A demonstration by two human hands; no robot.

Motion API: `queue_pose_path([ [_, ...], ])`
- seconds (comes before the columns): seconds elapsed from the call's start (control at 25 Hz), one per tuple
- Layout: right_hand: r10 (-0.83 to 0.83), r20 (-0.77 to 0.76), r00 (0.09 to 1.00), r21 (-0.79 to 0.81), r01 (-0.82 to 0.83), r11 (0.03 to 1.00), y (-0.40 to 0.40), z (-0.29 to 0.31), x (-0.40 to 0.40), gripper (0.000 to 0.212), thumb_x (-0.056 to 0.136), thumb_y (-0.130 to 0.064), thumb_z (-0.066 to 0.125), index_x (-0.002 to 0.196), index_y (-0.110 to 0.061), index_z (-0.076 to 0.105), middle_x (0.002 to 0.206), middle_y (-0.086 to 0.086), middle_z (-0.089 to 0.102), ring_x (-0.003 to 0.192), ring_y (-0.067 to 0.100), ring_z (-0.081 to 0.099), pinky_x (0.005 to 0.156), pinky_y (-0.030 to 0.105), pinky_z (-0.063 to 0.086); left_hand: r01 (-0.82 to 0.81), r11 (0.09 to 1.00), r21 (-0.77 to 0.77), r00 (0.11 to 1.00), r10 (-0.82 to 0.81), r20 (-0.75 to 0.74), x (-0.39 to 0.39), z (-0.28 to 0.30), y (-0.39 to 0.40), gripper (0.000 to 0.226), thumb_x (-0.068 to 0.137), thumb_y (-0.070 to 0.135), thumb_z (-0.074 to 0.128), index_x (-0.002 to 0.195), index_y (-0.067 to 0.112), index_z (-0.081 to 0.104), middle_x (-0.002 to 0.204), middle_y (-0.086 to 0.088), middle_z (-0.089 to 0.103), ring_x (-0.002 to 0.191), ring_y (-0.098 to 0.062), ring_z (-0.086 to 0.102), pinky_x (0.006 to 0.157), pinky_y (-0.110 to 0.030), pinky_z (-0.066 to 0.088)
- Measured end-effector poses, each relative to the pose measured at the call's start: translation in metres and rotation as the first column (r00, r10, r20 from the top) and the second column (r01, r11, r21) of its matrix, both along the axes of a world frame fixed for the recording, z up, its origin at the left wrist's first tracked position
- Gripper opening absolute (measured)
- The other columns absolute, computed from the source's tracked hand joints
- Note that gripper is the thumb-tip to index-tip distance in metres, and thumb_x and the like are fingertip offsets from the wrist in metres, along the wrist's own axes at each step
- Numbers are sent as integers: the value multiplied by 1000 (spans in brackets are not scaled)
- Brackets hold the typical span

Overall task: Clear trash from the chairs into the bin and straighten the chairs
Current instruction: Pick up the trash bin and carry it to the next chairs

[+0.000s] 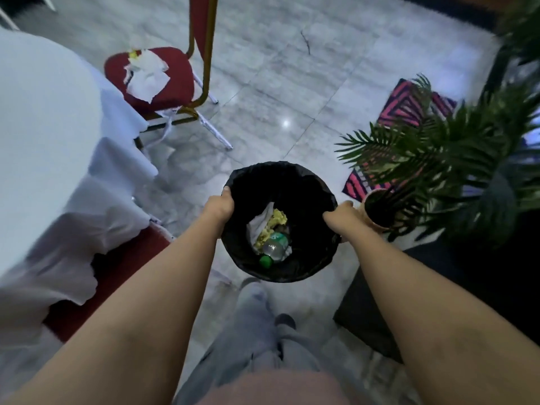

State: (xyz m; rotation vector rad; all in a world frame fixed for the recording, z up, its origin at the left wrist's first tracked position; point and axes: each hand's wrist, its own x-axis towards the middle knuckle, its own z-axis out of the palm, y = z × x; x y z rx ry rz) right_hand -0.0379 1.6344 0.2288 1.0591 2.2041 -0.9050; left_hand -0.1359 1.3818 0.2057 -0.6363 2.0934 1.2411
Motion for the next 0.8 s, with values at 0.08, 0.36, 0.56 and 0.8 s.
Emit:
queue_pose_path([
  [0.08,44,-5,999,13,-44,999,2,-5,-39,76,96,-25,48,152,-1,3,127,24,53,105,39,59,73,40,49,-43,999,-1,999,43,1,-31,-3,0,94,79,72,26,142,4,44,141,-20,51,123,-39,54,103,-52,45],
  [0.36,88,8,996,10,-88,996,28,-1,-182,72,95,-22,48,150,0,7,114,20,53,91,35,57,79,43,55,-93,994,54,981,83,177,-142,14,20,62,96,64,27,127,17,53,116,-10,60,98,-30,57,82,-43,52],
  [0.56,24,-69,997,16,-23,1000,69,4,-275,71,95,-25,50,148,1,10,116,20,55,95,34,59,84,45,56,-59,996,71,987,48,151,-243,23,61,75,90,73,29,137,19,49,129,-13,58,107,-35,57,78,-46,54],
  [0.8,-24,-115,993,-42,19,999,141,-2,-393,66,92,-26,51,144,1,20,121,20,53,105,36,57,87,49,55,-84,992,93,990,72,125,-368,31,131,73,95,67,24,144,17,42,138,-13,53,119,-36,54,78,-45,49],
])
